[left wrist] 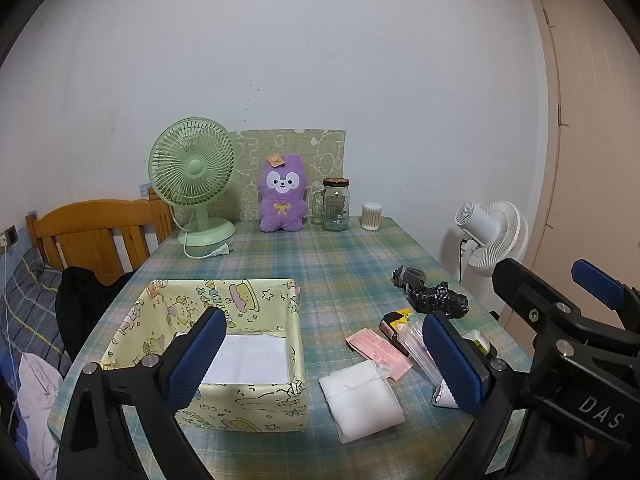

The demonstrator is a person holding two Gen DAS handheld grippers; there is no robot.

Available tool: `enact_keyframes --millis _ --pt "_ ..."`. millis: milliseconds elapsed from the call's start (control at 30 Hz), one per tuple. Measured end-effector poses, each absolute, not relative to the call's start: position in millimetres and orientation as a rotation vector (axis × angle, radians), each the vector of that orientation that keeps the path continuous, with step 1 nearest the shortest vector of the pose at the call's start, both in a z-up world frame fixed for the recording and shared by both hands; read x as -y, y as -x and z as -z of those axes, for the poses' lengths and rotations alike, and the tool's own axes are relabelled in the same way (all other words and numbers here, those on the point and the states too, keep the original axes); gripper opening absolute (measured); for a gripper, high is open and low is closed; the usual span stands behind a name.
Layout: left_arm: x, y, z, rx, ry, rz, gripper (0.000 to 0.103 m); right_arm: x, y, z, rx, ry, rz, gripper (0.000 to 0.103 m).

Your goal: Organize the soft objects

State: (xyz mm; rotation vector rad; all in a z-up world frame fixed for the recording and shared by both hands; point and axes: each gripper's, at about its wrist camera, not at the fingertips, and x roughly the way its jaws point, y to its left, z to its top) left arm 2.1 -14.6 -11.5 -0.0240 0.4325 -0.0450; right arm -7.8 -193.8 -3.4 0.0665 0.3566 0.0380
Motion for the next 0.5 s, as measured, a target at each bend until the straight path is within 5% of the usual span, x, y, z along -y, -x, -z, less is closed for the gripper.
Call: enact_keyframes --millis 500 --pt "27 -5 22 -0.456 0.020 0.048 0.097 199 5 10 -0.365 -0.061 -0.019 0.102"
